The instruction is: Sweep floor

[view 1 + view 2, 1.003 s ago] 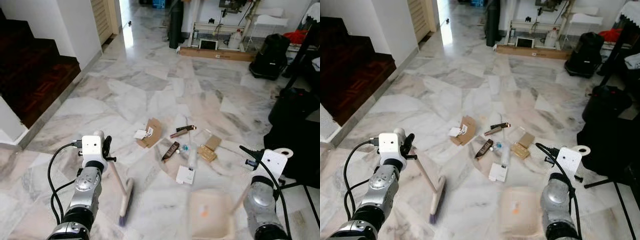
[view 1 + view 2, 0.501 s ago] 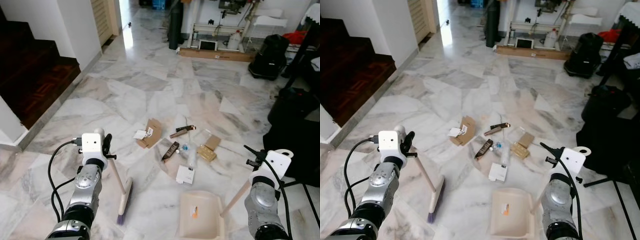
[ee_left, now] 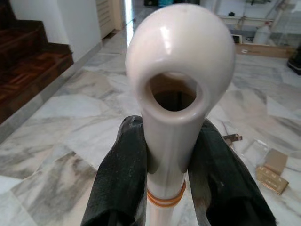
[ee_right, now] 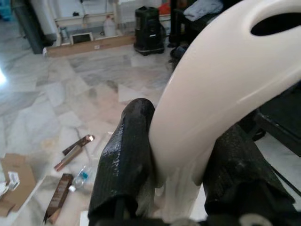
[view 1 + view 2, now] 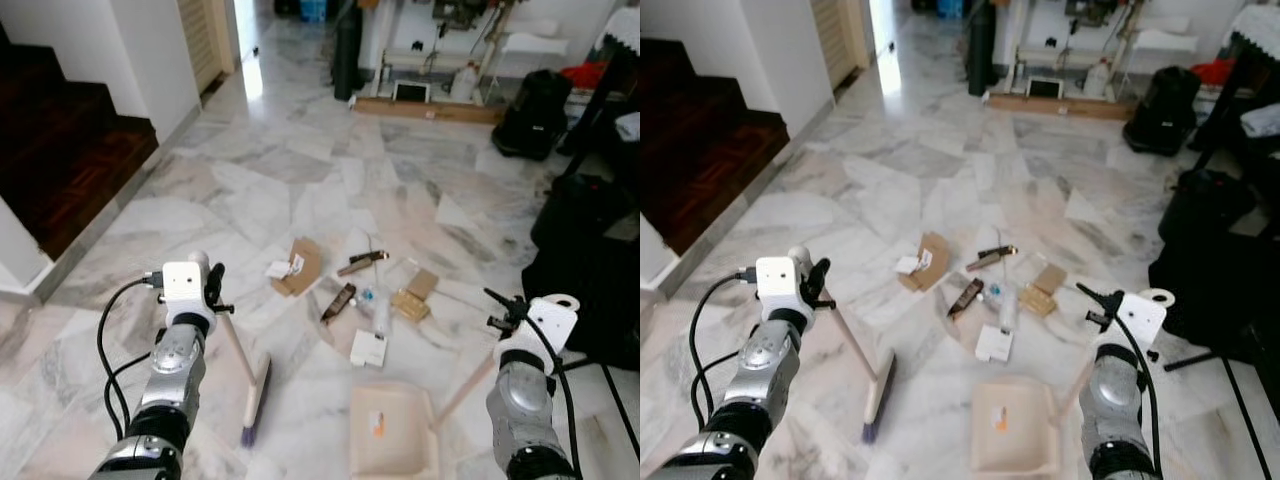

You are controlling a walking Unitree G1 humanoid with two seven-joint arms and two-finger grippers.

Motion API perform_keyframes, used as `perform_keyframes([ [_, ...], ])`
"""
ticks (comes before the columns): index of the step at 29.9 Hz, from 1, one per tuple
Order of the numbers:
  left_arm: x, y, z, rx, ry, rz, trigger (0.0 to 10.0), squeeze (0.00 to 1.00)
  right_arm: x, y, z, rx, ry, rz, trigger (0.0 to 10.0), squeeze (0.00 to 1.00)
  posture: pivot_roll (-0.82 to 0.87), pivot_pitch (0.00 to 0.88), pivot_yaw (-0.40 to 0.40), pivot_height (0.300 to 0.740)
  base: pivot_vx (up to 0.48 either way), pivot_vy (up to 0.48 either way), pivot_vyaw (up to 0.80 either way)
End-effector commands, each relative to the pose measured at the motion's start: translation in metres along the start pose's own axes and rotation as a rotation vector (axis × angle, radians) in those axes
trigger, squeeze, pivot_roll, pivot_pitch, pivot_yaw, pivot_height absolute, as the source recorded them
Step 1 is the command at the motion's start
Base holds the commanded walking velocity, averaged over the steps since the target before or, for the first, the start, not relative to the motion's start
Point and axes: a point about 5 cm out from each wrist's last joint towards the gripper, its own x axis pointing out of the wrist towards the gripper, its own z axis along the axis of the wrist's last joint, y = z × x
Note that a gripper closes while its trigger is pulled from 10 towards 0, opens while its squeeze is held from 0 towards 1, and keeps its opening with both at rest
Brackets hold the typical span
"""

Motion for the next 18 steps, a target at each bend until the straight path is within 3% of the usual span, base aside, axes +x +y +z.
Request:
perform_keyframes([
  [1, 0.0049, -0.0006, 0.0094, -0.006, -0.033, -0.002, 10.0, 0.0, 0.0031, -0.0003, 0.0071, -0.004, -0.04, -0.001, 10.0, 0.0, -0.09, 0.0, -0.005, 0.74, 0.0, 0.0, 0.0],
  [5, 0.0048, -0.0012, 0.0093, -0.006, -0.033, -0.004, 10.0, 0.0, 0.0031, 0.0005, 0.0055, 0.012, -0.022, -0.002, 10.0, 0.0, -0.09, 0.0, -0.005, 0.74, 0.061, 0.0, 0.0],
  [7, 0.0052, -0.0014, 0.0098, -0.007, -0.035, -0.005, 10.0, 0.0, 0.0035, 0.0022, 0.0057, 0.054, -0.015, 0.005, 10.0, 0.0, -0.09, 0.0, -0.004, 0.74, 0.242, 0.0, -0.7],
  [13, 0.0056, -0.0028, 0.0105, -0.008, -0.037, -0.009, 10.0, 0.0, 0.004, 0.0013, 0.0065, 0.022, -0.023, 0.003, 10.0, 0.0, -0.09, 0.0, -0.004, 0.74, 0.244, 0.0, -0.8],
  [18, 0.0058, -0.0041, 0.0103, -0.009, -0.036, -0.014, 10.0, 0.0, 0.0036, 0.0039, 0.0072, 0.011, -0.033, 0.014, 10.0, 0.0, -0.09, 0.0, -0.004, 0.74, 0.259, 0.0, 0.0],
])
